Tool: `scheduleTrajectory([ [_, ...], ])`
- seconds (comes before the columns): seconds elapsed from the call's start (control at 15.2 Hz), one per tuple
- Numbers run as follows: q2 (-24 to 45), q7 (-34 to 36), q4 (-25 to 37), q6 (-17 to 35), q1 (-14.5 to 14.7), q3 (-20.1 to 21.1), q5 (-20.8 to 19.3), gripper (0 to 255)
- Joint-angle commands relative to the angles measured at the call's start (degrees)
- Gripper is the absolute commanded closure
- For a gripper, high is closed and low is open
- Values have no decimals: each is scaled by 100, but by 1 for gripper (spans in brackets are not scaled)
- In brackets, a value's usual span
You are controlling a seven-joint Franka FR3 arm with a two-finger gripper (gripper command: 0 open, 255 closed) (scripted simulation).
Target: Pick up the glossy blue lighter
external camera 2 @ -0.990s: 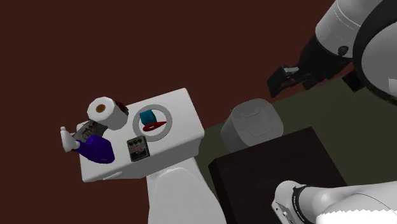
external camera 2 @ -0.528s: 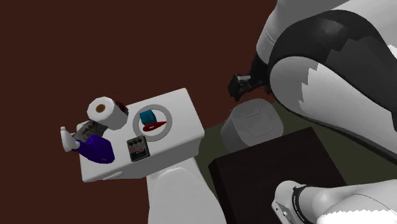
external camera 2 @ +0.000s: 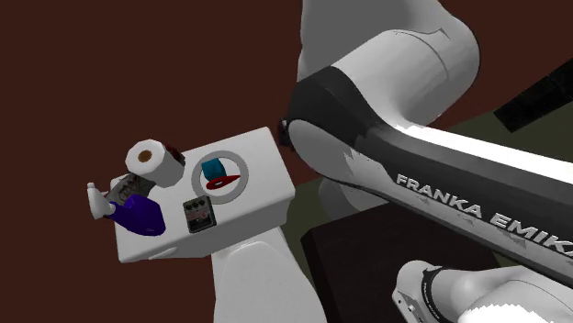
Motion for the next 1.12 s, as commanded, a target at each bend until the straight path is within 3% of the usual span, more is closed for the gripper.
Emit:
scheduleTrajectory([
  [0.0, 409, 256, 176, 243, 31, 199, -68, 0],
  [0.59, 2354, 1524, 1415, 843, 305, 785, -934, 0],
  [1.06, 3956, 2415, 2806, 876, 935, 768, -1808, 0],
])
